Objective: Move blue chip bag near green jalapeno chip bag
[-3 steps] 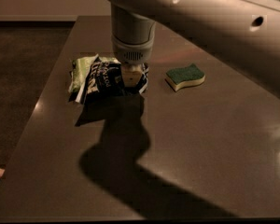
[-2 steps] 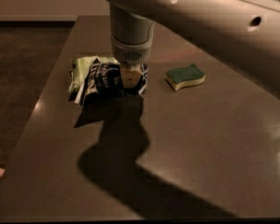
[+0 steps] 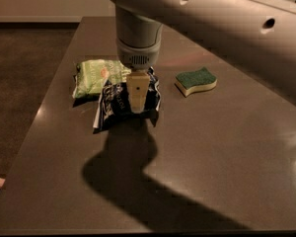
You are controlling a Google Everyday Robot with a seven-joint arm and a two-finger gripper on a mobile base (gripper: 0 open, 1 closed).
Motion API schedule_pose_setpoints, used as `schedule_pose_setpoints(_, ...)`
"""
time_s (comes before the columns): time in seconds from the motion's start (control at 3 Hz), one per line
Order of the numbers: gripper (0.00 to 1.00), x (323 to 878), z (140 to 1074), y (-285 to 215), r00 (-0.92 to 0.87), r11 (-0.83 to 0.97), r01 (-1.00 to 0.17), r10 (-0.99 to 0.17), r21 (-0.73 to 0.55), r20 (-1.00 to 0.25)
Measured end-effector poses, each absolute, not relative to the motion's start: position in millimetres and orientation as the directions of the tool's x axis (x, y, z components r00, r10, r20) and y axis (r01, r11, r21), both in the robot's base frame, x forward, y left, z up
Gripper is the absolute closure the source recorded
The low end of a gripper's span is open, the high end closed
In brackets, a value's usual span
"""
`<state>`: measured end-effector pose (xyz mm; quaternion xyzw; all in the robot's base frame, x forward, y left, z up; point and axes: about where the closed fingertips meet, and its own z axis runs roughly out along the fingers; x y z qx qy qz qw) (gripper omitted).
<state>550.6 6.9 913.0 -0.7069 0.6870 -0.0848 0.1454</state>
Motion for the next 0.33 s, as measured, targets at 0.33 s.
schedule_pose_setpoints(0.33, 0.00, 550.6, 913.0, 6.9, 0.042, -0.014, -0.947, -0.996, -0.322, -0.080)
